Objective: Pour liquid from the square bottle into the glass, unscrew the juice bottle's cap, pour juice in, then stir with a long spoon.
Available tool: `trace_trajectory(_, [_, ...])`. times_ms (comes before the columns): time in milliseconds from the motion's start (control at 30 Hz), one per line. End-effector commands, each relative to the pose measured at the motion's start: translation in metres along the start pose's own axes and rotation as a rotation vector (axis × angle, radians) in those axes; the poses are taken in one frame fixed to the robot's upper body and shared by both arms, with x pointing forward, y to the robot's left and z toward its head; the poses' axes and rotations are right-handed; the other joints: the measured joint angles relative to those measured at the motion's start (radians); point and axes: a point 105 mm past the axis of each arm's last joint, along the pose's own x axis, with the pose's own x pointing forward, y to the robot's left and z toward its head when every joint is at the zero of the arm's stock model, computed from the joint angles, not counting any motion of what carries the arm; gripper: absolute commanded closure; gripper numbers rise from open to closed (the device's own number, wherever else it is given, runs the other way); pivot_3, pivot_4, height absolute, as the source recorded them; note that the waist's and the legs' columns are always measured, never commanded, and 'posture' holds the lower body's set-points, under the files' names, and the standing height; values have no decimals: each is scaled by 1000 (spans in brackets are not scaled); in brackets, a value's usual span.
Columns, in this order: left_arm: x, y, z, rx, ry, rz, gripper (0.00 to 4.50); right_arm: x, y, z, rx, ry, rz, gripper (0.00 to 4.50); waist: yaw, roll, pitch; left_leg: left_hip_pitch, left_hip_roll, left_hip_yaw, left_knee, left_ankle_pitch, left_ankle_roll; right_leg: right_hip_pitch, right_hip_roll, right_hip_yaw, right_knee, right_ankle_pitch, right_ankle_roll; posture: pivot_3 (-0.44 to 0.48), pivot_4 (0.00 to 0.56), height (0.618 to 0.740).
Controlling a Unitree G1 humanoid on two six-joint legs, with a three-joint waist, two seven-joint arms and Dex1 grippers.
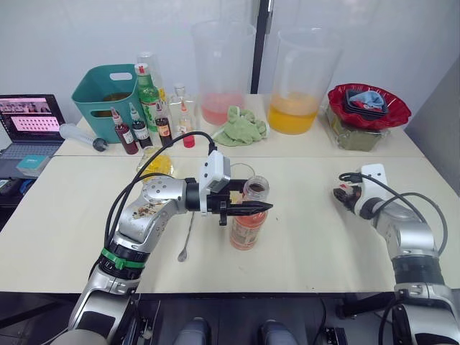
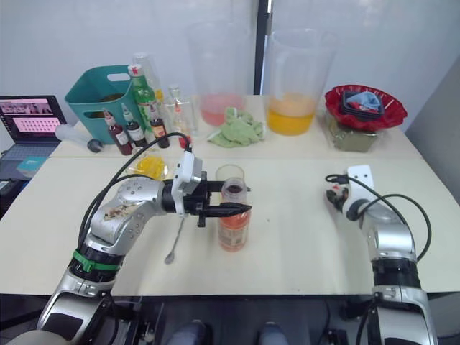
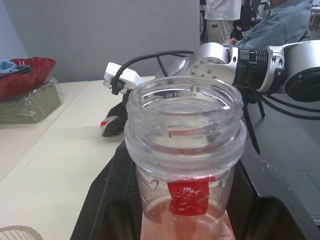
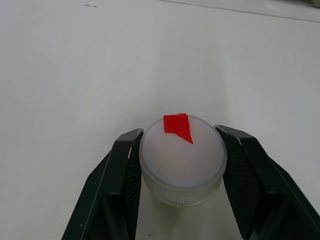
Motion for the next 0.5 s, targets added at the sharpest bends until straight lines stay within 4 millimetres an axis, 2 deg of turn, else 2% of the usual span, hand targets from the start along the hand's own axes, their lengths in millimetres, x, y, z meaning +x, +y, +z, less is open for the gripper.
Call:
trace_trajectory(33, [-1, 1, -10, -15, 44, 24, 2874, -4, -4, 11, 15, -55, -6, 2301, 0, 0, 0, 0, 0, 0, 0, 0, 0, 0, 0, 0, 0, 0, 0, 0, 150, 740])
trace_trajectory(133, [-2, 1, -11, -17, 45, 22, 2874, -7, -1, 16, 35, -84, 25, 1418, 0, 0, 0, 0, 0, 0, 0, 0, 0, 0, 0, 0, 0, 0, 0, 0, 150, 740])
trace_trajectory(267, [-1, 1, -11, -17, 45, 20, 2874, -13, 4, 37, 26, -152, 61, 84, -1, 0, 0, 0, 0, 0, 0, 0, 0, 0, 0, 0, 0, 0, 0, 0, 150, 740])
trace_trajectory(367, [-2, 1, -10, -18, 45, 16, 2874, -20, 9, 56, 9, -213, 89, 35, -1, 0, 0, 0, 0, 0, 0, 0, 0, 0, 0, 0, 0, 0, 0, 0, 150, 740])
trace_trajectory(500, [-3, 1, -9, -22, 44, 16, 2874, -38, 19, 102, -39, -357, 157, 35, -1, 0, 0, 0, 0, 0, 0, 0, 0, 0, 0, 0, 0, 0, 0, 0, 150, 740])
